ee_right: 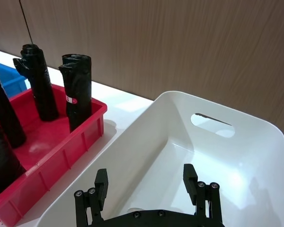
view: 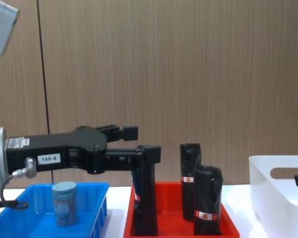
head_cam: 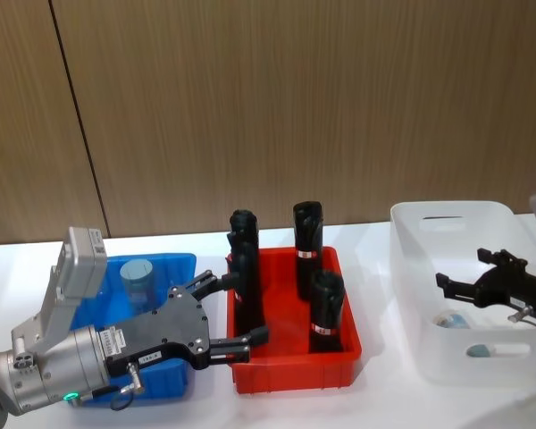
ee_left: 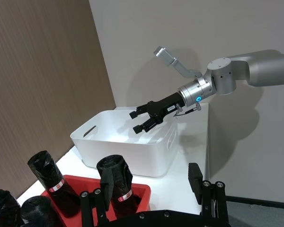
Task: Pick the cotton swabs from the blue box and place them into the white box.
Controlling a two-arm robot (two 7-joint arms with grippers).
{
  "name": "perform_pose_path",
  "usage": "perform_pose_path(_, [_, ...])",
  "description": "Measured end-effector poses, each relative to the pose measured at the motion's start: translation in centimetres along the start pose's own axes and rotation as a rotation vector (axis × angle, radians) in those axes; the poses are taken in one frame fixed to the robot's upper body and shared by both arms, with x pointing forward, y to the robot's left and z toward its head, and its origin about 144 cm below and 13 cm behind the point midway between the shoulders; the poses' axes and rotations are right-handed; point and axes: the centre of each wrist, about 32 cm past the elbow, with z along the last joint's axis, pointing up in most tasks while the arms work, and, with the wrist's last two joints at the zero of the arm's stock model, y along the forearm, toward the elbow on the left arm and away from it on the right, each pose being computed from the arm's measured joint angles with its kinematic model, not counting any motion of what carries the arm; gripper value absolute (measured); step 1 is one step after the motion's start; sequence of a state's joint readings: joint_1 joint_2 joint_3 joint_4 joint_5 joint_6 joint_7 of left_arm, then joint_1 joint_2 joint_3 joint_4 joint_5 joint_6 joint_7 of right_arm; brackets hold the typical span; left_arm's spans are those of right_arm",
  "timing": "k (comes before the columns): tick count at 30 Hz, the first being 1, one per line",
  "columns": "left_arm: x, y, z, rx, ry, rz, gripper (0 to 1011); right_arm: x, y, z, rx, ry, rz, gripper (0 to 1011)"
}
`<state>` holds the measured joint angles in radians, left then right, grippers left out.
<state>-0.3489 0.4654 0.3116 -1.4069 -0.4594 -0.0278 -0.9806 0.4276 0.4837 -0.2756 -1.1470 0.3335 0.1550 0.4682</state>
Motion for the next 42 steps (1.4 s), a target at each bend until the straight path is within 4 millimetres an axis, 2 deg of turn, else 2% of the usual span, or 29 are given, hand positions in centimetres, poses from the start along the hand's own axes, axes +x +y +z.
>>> perform_pose_path(16, [0.0,0.0,0.0,0.0,0.0,0.0,1003,0.1,0.1,-0.2,-0.005,0.011,-0.008,1001])
perform_pose_path(22, [-0.3,-0.3,0.0,0.004,-0.003,0.023,1003,-0.7,0.1,-0.3,0.006,0.008,-0.01,1002])
perform_pose_path(42, [-2.3,-2.3,-0.1,0.034,-0.036,0.211,1003,-7.8,-1.1,-0.4,0.147,0.001,-0.051,1001])
